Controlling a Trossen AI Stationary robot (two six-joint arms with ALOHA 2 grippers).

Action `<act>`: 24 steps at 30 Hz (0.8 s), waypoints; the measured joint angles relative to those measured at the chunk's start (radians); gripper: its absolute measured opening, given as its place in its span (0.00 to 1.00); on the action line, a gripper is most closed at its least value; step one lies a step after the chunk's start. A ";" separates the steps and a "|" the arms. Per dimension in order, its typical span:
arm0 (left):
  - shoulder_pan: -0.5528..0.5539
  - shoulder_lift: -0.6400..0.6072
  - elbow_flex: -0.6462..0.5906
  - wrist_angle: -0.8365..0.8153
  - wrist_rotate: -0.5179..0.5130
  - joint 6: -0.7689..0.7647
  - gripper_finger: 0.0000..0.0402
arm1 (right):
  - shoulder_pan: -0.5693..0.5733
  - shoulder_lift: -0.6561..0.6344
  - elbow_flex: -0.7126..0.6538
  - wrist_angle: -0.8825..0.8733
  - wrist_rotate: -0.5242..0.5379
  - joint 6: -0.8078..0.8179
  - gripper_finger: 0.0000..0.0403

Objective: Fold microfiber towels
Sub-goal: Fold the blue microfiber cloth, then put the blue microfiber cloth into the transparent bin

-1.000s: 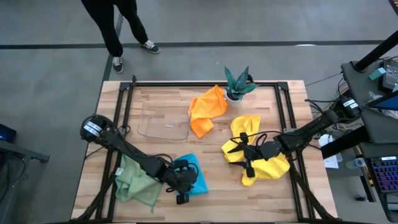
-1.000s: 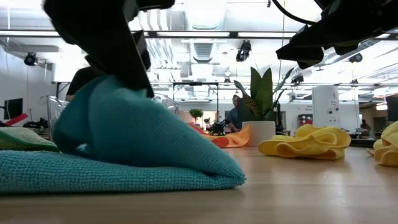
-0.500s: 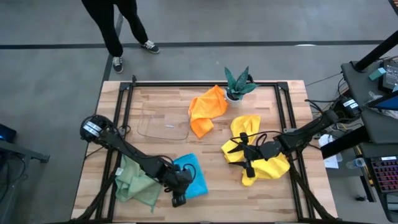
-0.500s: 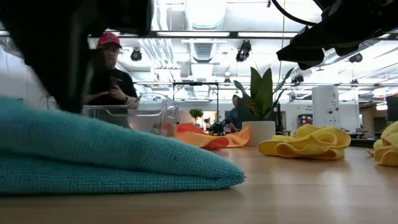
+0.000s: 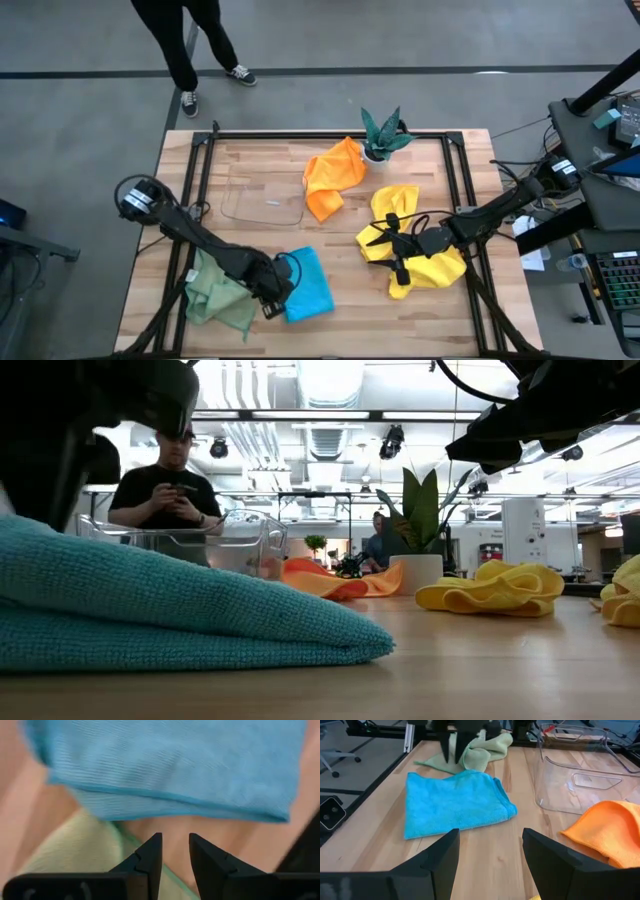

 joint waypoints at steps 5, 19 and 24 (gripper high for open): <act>0.008 -0.025 -0.007 -0.014 -0.143 -0.088 0.20 | 0.000 0.000 0.000 0.000 0.000 0.000 0.52; 0.023 0.018 -0.017 -0.007 -0.229 -0.358 0.20 | 0.000 0.000 -0.008 0.001 0.000 0.000 0.52; 0.042 0.047 -0.018 -0.018 -0.246 -0.393 0.20 | 0.000 0.000 -0.008 0.001 0.000 0.005 0.52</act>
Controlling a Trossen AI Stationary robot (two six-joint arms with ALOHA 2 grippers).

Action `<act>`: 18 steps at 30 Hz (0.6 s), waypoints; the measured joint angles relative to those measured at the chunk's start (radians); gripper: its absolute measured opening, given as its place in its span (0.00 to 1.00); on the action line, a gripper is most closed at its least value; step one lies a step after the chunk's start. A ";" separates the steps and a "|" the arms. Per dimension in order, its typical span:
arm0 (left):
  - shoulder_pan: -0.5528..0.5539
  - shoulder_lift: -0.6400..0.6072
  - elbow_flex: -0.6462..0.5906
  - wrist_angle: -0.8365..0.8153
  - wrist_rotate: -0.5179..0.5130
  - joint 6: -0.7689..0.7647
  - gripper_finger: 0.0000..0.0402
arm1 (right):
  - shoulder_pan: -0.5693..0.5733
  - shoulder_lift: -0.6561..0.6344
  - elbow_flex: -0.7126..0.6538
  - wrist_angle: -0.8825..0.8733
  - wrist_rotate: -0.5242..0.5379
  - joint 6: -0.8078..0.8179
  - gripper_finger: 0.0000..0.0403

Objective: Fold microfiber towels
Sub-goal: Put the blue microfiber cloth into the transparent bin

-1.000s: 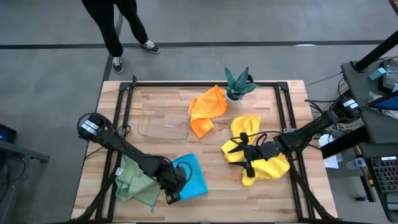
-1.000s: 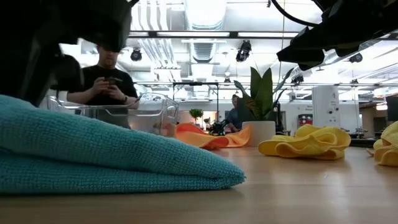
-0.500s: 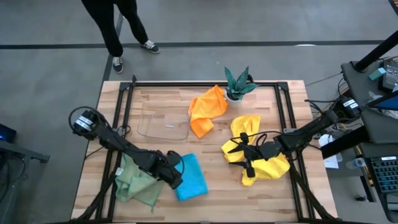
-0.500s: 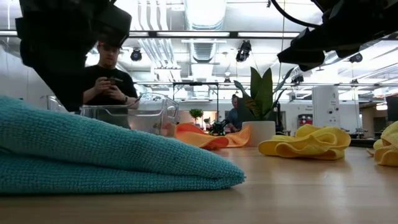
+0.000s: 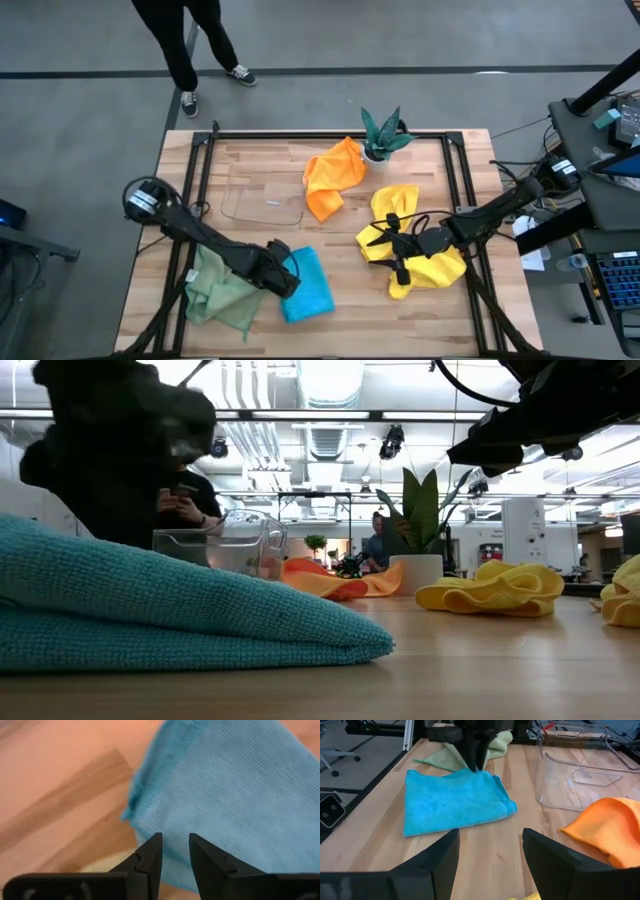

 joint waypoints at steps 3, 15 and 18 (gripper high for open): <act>0.009 0.012 0.000 -0.002 -0.007 -0.011 0.20 | 0.000 0.000 0.000 0.000 0.000 0.002 0.52; 0.020 0.032 0.000 0.002 0.030 -0.014 0.20 | 0.000 0.000 -0.005 0.000 0.000 0.006 0.52; 0.020 0.026 0.000 0.001 0.066 0.004 0.20 | 0.000 0.000 -0.005 0.000 0.000 0.006 0.52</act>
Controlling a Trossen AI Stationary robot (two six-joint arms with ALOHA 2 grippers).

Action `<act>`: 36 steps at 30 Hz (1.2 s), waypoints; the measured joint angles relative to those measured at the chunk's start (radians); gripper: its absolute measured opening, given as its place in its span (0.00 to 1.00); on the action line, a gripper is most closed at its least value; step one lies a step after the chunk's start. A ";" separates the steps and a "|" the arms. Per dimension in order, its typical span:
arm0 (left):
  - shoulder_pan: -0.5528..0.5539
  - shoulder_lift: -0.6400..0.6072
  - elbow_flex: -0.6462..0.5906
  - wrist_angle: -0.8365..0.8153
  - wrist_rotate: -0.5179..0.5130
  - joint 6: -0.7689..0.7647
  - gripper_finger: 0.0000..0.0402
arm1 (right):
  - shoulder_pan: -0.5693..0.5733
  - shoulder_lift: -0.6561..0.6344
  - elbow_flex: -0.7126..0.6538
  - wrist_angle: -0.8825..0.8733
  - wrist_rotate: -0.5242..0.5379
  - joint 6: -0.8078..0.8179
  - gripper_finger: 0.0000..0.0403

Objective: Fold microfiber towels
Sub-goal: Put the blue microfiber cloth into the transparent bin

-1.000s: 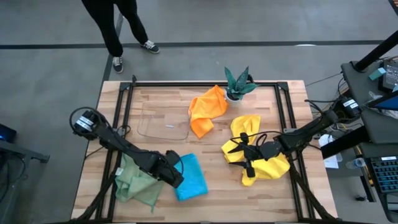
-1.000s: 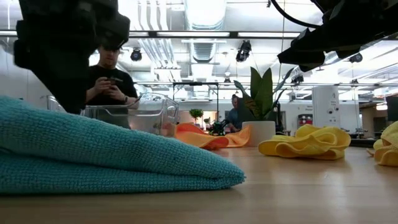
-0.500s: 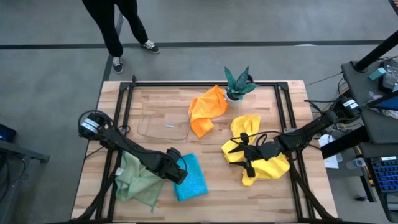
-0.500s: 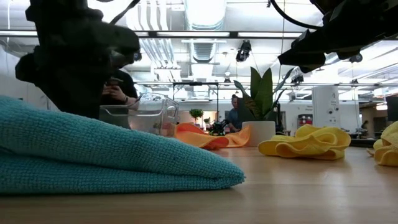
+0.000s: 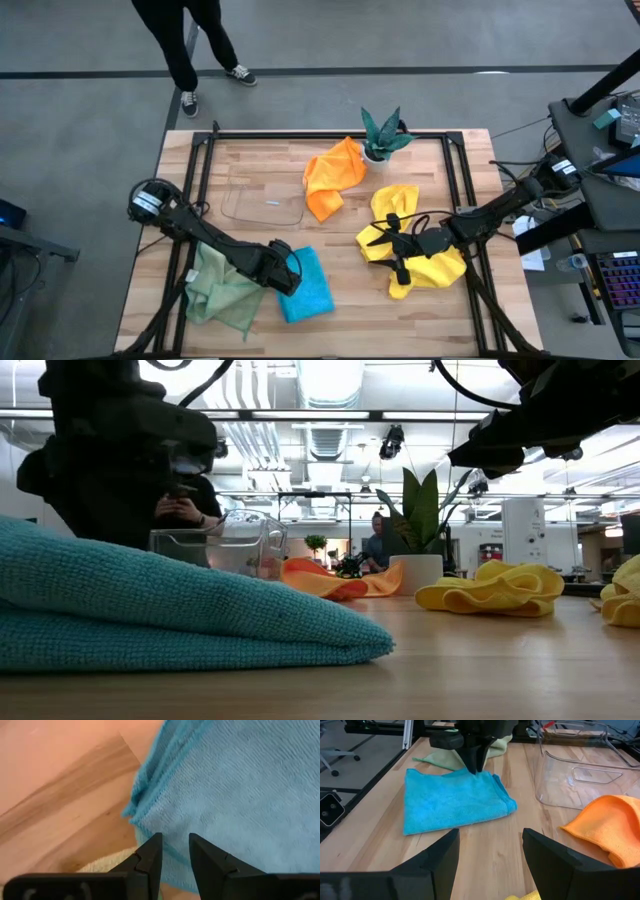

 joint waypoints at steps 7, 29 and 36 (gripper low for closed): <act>0.001 -0.014 0.000 -0.029 0.002 0.005 0.20 | 0.000 0.000 0.000 0.000 0.000 0.000 0.52; 0.005 -0.004 -0.001 -0.014 -0.056 0.022 0.24 | 0.000 0.000 0.000 0.001 0.000 0.000 0.52; 0.006 -0.004 -0.002 -0.062 -0.030 0.023 0.40 | 0.000 0.000 0.000 0.001 0.000 -0.001 0.52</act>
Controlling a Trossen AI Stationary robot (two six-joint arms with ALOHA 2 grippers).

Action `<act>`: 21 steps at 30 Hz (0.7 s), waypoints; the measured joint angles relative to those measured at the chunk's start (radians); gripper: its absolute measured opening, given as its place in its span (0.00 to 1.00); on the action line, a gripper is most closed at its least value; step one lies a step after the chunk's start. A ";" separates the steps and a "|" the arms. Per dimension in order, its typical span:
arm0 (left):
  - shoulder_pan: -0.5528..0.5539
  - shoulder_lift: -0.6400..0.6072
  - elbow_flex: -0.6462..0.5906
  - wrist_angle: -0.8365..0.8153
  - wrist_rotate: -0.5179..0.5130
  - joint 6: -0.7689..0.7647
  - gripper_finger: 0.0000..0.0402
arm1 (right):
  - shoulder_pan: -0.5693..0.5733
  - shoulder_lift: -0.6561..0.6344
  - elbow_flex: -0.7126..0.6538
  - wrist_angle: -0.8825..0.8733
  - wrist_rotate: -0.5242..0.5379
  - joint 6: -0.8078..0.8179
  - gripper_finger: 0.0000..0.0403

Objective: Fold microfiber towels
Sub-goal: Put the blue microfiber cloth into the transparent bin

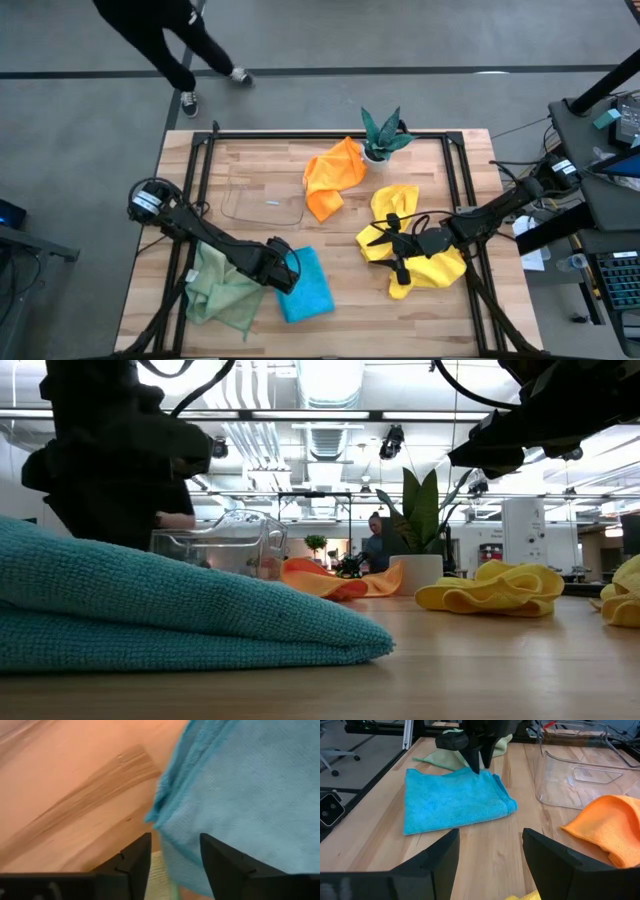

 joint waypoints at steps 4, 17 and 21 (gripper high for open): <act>0.000 0.010 0.000 0.028 -0.028 0.007 0.44 | 0.000 0.000 0.000 0.000 0.000 -0.001 0.52; 0.005 0.037 0.012 0.091 -0.035 0.016 0.44 | 0.000 0.000 0.000 0.000 0.000 0.000 0.52; 0.005 0.037 0.023 0.088 -0.035 0.019 0.44 | 0.000 0.000 0.000 0.000 0.000 0.001 0.52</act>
